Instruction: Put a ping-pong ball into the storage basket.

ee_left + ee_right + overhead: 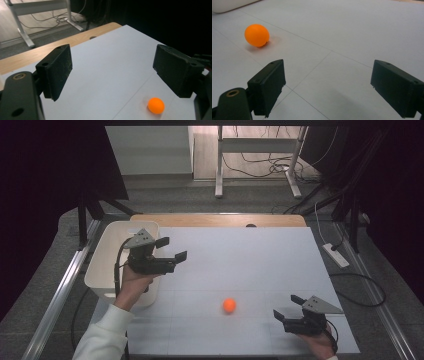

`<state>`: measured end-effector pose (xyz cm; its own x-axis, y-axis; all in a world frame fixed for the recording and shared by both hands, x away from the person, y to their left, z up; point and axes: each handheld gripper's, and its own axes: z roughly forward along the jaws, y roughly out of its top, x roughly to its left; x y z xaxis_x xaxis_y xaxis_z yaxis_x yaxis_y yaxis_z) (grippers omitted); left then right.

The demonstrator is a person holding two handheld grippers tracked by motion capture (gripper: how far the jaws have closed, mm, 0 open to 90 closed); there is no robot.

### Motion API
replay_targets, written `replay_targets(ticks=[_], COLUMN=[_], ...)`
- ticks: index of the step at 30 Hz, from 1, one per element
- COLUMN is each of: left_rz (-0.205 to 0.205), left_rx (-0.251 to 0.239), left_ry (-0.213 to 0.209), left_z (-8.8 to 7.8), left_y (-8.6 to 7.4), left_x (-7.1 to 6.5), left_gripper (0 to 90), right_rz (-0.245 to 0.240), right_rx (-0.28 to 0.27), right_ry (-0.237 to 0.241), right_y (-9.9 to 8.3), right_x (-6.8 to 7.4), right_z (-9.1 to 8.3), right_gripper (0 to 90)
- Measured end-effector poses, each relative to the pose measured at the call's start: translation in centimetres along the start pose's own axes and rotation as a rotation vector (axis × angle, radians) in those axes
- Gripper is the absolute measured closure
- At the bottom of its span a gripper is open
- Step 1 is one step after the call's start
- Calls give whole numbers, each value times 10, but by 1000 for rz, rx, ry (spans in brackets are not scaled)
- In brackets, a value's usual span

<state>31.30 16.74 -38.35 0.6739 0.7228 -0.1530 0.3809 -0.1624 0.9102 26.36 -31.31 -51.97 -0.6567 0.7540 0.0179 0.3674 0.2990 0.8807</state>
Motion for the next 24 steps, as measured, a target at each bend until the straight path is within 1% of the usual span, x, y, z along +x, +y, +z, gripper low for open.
replay_targets(ticks=[6,11,15,18,20,21,24], left_rz=[7,9,19,22,22,30,25], left_rx=[26,29,38,52,57,65,71], left_ry=[-19,-31,-46,-57,-59,-50,-53], left_z=[7,8,8,10,11,12,14], left_y=[-2,-4,-6,-10,-12,-15,-19], left_x=[-6,-10,-15,-18,-19,-19,-20], left_gripper=[165,165,164,163,162,162,162], right_rz=[-7,-6,-6,-8,-8,-6,-8], right_rx=[0,0,-4,0,1,1,1], right_ry=[4,4,8,2,2,4,3], right_y=[1,1,1,1,1,1,1], right_x=[0,0,1,0,0,0,0], right_z=[2,2,2,2,2,2,2], right_gripper=[120,121,121,121,121,121,121])
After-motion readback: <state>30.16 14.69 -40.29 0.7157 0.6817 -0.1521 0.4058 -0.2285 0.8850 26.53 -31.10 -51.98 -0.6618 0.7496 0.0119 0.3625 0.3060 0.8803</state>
